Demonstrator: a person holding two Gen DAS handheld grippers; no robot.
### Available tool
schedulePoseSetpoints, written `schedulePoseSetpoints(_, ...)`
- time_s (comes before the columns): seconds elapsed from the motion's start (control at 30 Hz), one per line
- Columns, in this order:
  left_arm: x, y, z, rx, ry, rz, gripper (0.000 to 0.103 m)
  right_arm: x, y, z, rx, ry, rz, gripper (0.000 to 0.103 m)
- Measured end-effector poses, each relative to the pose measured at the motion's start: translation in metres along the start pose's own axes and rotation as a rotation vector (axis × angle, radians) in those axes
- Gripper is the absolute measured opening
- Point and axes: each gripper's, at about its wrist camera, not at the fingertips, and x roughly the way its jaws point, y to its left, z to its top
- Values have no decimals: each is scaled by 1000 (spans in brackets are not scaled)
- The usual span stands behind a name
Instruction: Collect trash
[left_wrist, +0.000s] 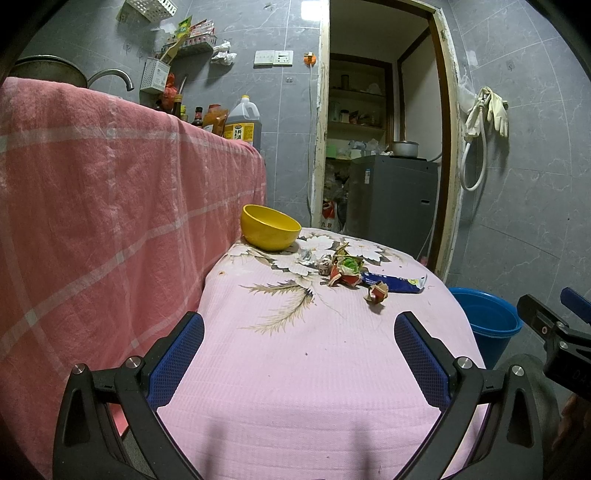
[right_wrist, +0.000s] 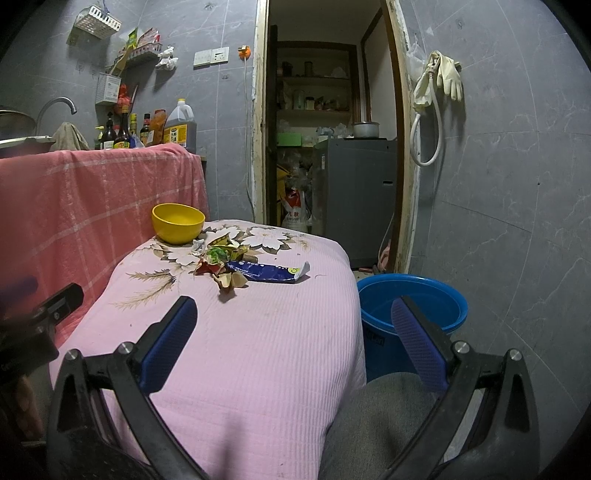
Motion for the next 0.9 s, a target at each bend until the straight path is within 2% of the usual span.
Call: schedulePoseSetpoints(0.9,3,-1,-5,2,-3,1,101,-1,-1,0,2,2,0,103)
